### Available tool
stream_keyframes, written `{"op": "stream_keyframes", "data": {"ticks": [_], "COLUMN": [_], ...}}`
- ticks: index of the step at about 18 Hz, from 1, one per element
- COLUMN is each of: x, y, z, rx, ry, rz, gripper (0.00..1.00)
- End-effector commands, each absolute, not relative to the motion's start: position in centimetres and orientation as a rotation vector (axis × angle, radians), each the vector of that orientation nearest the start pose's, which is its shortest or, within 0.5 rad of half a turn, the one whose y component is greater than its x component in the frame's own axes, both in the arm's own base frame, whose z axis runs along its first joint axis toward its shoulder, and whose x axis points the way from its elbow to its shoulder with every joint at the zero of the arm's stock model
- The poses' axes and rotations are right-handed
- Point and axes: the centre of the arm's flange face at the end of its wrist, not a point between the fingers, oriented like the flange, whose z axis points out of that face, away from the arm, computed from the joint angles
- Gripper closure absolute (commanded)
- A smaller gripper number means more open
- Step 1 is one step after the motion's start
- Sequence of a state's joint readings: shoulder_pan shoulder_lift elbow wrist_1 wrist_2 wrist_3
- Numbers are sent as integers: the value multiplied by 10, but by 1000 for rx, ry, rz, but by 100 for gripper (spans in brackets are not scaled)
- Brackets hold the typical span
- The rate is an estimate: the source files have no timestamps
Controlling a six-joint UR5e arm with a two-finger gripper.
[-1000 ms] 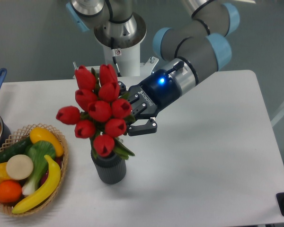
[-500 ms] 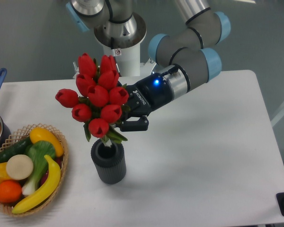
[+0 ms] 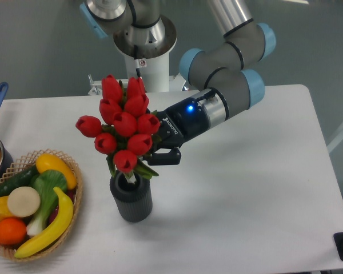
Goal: Insert the flowers into the vase
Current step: 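Push the held tulip stems deeper down into the vase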
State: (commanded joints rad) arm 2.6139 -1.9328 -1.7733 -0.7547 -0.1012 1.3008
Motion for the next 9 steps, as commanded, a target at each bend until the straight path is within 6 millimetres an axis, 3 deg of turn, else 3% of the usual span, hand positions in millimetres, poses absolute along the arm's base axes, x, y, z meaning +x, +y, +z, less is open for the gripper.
{"op": "stream_keyframes", "data": {"ticks": [9], "x": [-376], "y": [492], "z": [366], "rx": [-1446], "ry": [370], "rz": [-494], "gripper": [70]}}
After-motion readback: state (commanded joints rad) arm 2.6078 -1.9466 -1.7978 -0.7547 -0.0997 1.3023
